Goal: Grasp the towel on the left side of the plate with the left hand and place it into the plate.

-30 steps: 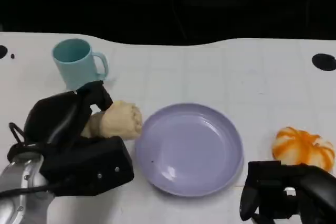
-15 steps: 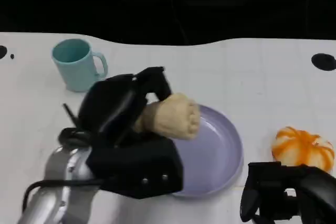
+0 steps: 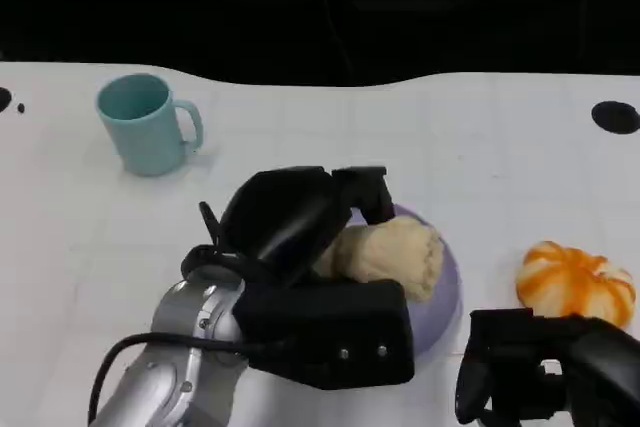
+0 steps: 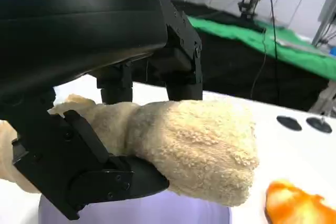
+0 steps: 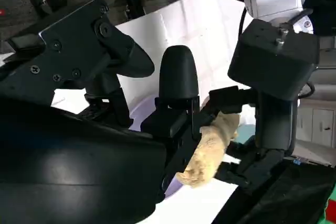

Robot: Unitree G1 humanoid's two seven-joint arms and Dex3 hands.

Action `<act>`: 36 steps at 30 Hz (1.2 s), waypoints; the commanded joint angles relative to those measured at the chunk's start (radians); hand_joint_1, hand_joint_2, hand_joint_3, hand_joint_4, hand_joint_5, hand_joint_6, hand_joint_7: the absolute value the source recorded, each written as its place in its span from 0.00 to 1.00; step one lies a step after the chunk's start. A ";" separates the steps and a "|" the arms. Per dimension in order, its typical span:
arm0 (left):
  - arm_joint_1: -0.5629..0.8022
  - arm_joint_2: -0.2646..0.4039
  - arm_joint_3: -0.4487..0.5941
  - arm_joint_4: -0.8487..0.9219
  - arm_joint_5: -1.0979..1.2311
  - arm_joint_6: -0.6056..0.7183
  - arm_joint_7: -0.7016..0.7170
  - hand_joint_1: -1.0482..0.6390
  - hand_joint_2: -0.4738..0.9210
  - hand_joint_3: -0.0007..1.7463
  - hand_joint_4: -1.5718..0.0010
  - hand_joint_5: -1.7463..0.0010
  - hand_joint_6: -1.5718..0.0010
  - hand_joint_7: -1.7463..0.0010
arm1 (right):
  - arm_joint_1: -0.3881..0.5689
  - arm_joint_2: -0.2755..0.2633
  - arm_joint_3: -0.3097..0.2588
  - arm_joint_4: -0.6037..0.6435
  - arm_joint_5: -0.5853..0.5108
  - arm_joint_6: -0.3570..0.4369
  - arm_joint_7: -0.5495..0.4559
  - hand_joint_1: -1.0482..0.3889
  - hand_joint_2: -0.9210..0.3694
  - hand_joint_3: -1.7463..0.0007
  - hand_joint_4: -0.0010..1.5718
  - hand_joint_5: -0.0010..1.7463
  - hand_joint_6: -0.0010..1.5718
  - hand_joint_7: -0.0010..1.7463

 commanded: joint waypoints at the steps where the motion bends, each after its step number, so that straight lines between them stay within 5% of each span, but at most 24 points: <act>1: -0.035 0.038 -0.021 -0.034 0.046 0.037 -0.106 0.40 0.97 0.16 0.69 0.39 0.59 0.85 | -0.002 -0.008 -0.010 -0.001 0.007 -0.001 -0.002 0.65 0.33 0.33 0.49 0.97 0.44 0.82; 3: -0.040 0.051 -0.030 -0.049 0.072 0.052 -0.144 0.34 0.99 0.11 0.77 0.61 0.68 0.96 | -0.002 -0.010 -0.010 0.000 0.006 -0.004 -0.001 0.65 0.33 0.33 0.49 0.98 0.44 0.82; 7: -0.041 0.064 -0.036 -0.069 0.102 0.062 -0.182 0.28 1.00 0.08 0.87 0.73 0.80 1.00 | -0.004 -0.014 -0.008 -0.002 0.002 -0.003 0.001 0.64 0.34 0.33 0.49 0.98 0.44 0.83; 23: -0.038 0.126 0.006 -0.189 0.130 0.084 -0.324 0.15 1.00 0.10 1.00 0.74 0.92 1.00 | -0.008 -0.015 -0.007 -0.003 0.003 -0.001 0.002 0.64 0.35 0.31 0.50 0.98 0.44 0.83; 36: 0.041 0.173 0.236 -0.444 -0.144 0.164 -0.492 0.18 1.00 0.12 0.98 0.70 0.90 0.98 | -0.014 -0.012 -0.003 -0.007 0.004 0.011 -0.005 0.64 0.34 0.33 0.50 0.98 0.44 0.83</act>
